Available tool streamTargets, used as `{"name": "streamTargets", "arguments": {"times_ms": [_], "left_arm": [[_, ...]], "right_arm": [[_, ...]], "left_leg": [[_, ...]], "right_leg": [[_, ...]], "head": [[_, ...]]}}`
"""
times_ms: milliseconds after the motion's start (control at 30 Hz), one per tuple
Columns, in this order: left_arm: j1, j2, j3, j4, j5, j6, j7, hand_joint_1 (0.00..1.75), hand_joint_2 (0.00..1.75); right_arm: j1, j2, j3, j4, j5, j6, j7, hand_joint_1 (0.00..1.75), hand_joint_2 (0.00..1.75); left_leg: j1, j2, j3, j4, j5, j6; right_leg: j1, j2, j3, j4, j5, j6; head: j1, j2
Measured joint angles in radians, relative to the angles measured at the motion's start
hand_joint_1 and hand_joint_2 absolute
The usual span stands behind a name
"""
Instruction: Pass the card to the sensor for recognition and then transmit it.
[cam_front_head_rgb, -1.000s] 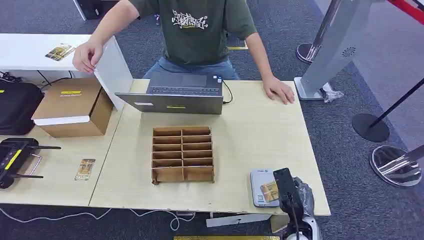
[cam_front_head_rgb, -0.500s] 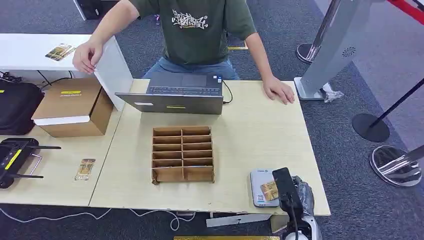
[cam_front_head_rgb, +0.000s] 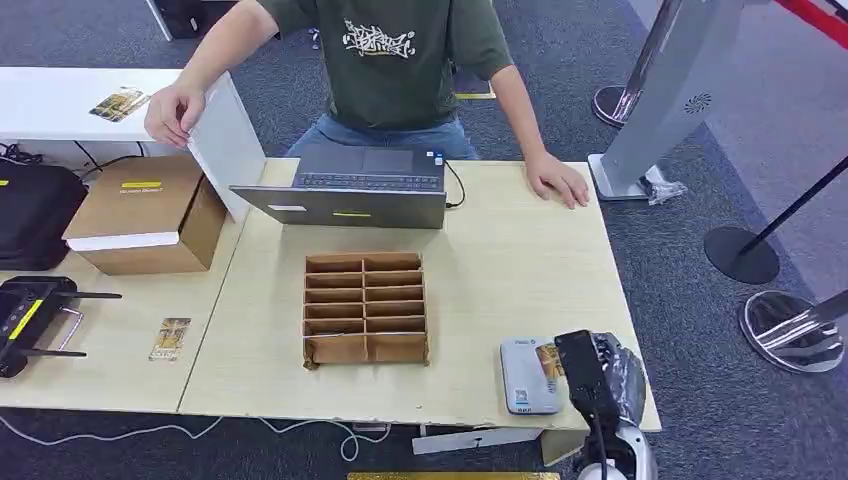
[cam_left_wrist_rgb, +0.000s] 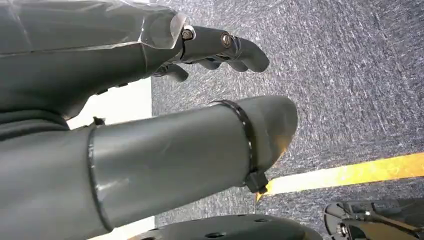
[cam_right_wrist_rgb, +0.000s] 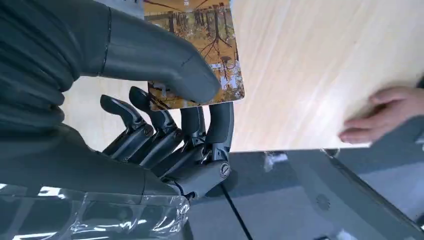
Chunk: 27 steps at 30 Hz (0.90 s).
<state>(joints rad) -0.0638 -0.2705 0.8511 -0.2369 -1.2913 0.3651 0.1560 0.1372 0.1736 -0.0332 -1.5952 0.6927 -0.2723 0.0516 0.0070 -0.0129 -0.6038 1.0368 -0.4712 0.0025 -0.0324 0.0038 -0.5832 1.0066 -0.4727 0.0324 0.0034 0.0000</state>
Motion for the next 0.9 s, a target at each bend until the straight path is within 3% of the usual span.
{"name": "streamTargets", "arguments": {"times_ms": [467,900], "left_arm": [[0.001,0.000,0.007,0.000,-0.002,-0.006,-0.010,0.00,0.00],[0.000,0.000,0.007,0.000,-0.016,-0.006,-0.021,0.00,0.00]], "right_arm": [[0.048,0.000,0.047,-0.174,0.056,-0.073,-0.068,1.75,1.75],[0.064,0.000,0.069,-0.245,0.304,-0.205,-0.105,1.75,1.75]], "left_leg": [[0.000,0.000,0.000,0.000,0.000,0.000],[0.000,0.000,0.000,0.000,0.000,0.000]], "right_leg": [[0.000,0.000,0.000,0.000,0.000,0.000],[0.000,0.000,0.000,0.000,0.000,0.000]], "head": [[0.000,0.000],[0.000,0.000]]}}
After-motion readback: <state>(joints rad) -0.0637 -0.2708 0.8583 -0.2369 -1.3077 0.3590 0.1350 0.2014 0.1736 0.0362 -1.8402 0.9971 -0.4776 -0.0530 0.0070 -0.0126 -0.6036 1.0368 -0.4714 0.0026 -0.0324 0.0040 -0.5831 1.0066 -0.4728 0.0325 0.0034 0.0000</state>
